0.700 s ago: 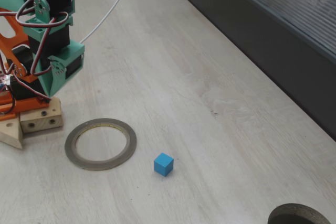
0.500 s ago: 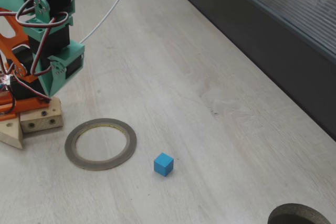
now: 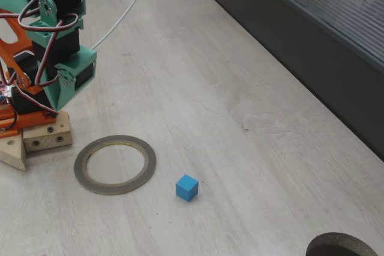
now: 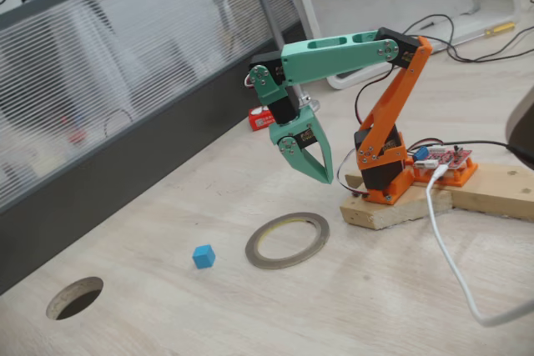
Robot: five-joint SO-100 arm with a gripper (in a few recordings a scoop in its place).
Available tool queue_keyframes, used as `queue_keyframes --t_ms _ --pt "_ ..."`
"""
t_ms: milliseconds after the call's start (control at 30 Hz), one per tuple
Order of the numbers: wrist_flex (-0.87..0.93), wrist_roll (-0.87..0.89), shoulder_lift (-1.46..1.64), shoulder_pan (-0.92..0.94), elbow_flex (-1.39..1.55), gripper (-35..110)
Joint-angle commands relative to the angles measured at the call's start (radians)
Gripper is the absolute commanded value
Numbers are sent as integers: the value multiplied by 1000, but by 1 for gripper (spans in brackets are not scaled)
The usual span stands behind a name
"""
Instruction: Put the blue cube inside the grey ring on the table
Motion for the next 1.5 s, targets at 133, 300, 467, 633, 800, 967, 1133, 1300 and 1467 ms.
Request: queue_keyframes --t_ms 133,300,467,633,800,967,1133,1300,1467 --pt "28 9 -167 12 -63 1" --pt "28 9 -275 12 -304 1" --pt "26 14 -479 12 -518 1" --pt "26 15 -638 11 -678 1" --pt "26 15 -749 6 -769 1" --pt "23 9 -819 5 -834 1" --pt "-117 12 -900 3 -896 1" --pt "-330 14 -948 3 -904 1" --pt "-479 9 -974 3 -904 1"
